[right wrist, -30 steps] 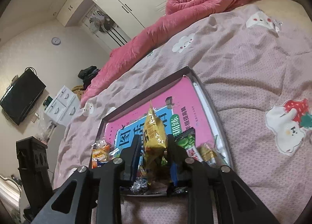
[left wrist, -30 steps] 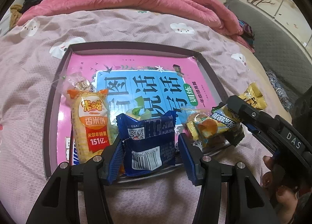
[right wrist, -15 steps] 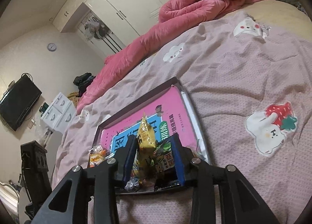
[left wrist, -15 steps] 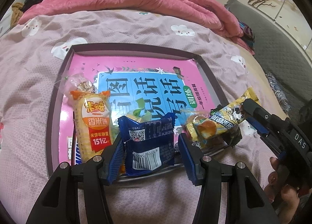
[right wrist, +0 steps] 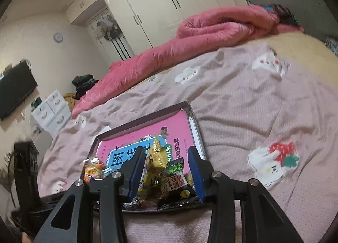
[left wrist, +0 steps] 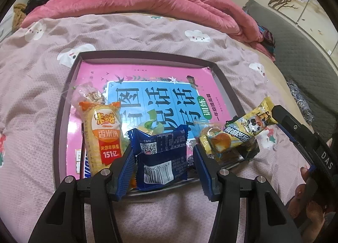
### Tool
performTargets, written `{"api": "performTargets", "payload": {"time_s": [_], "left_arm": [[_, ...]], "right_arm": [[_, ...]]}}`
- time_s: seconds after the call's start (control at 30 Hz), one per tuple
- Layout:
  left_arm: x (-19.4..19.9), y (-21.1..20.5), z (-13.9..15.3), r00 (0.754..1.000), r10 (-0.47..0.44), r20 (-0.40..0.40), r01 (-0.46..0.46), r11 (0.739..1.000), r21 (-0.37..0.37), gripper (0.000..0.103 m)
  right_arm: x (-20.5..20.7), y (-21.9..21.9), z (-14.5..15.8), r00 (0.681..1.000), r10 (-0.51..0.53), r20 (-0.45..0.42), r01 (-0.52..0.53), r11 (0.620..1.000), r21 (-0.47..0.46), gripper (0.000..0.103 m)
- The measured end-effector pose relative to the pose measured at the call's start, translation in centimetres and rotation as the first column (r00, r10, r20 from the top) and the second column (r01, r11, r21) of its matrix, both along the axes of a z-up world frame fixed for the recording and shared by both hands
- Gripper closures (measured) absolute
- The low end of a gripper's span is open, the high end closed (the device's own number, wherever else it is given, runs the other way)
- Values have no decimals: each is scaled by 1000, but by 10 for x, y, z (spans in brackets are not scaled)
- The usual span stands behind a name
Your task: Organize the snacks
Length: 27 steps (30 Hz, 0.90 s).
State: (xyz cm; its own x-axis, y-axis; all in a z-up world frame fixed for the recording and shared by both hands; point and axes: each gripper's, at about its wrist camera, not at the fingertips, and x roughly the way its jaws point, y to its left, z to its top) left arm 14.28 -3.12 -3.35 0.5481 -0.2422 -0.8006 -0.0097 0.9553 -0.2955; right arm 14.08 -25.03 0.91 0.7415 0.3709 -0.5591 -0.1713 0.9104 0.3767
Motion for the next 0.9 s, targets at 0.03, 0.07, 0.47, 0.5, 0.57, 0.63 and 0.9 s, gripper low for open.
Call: {"api": "performTargets", "payload": {"time_s": [0.03,0.07,0.47,0.5,0.57,0.63,0.9], "left_arm": [[0,0,1,1000,1,1,-1,1000,1,46],[-1,0,1,1000,1,2,-1,1000,3,46],[-5,1,9,1000,5,21,-5,1000,8,41],[-6,1,11,1000,6,25,-6,1000,8,40],[-7,2,13,999,8,33,-9,1000,14,39],[-9,2,16,999,11,39,-12,1000,20,37],[-24,7,27,998,29,54,-30,999,17,30]], "right_arm": [[-1,1,1,1000,3,4,-3,1000,-6,59],[-2,2,2,1000,3,7,-3,1000,-13,59],[-16,5,18,998,1,69,4,997,-83,52],[-18,5,19,997,4,73,2,996,-87,51],[-20,7,21,997,11,73,-3,995,-101,50],[-22,8,22,997,19,76,-10,994,-109,48],[-36,16,27,996,53,65,-43,989,-140,40]]}}
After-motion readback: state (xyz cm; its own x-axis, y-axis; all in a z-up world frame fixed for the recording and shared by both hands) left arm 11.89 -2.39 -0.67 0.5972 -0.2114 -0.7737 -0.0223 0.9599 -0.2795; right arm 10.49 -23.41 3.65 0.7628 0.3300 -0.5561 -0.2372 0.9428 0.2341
